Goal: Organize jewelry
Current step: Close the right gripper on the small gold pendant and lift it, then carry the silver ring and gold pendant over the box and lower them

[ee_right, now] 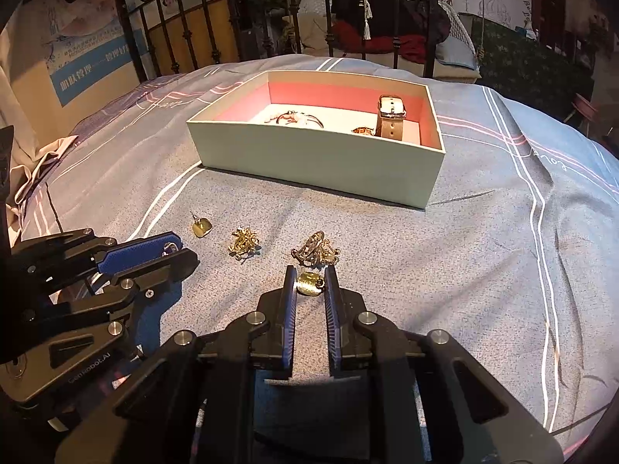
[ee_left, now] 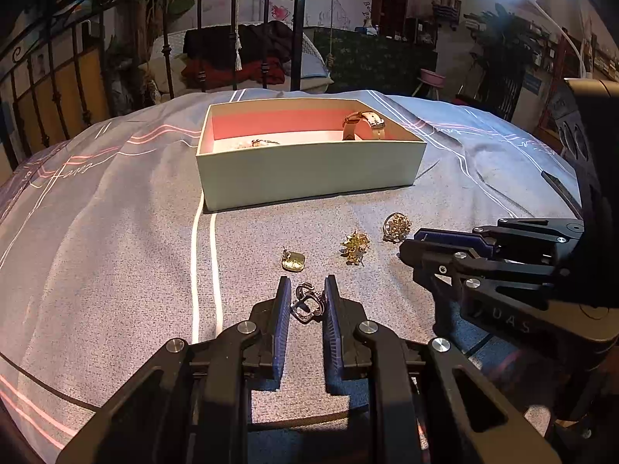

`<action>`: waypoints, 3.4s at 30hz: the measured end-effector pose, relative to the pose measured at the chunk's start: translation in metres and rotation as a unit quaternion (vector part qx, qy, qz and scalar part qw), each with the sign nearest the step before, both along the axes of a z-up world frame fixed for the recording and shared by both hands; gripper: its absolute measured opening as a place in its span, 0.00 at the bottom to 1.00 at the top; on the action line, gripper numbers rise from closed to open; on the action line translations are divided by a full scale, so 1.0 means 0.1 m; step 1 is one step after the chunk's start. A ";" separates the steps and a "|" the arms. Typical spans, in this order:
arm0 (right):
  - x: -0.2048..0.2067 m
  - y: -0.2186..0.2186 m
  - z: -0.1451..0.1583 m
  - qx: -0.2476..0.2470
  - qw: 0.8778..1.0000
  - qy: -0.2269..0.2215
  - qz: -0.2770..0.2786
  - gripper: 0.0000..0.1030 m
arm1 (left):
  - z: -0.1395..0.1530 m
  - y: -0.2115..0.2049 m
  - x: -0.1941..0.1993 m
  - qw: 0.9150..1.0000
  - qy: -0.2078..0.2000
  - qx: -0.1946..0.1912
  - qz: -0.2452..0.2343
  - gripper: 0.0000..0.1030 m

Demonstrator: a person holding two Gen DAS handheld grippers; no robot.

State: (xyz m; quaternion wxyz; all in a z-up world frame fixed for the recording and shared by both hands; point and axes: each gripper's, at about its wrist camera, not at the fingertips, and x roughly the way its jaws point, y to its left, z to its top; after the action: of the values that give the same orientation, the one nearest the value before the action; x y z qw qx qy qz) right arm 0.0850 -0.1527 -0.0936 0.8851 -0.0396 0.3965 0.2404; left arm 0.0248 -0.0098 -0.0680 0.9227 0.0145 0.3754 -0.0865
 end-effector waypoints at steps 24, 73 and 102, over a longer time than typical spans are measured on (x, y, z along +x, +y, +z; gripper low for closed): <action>-0.13 -0.17 0.11 0.060 0.998 -0.027 -0.010 0.15 | 0.22 0.11 0.03 0.999 -0.013 -0.031 0.018 0.17; -0.09 -0.13 0.15 0.061 0.998 -0.029 -0.007 0.15 | 0.27 0.04 0.13 0.999 -0.007 -0.039 0.015 0.17; 1.07 0.22 0.47 -0.024 0.996 -0.080 -0.012 0.15 | 0.54 0.16 1.49 0.996 -0.004 -0.054 0.066 0.17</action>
State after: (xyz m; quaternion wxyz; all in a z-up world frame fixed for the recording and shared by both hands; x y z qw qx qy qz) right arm 0.1921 -0.1308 -0.0467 0.9155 -0.0754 0.3306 0.2165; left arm 0.1736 0.0063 -0.0139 0.9273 -0.0599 0.3666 -0.0455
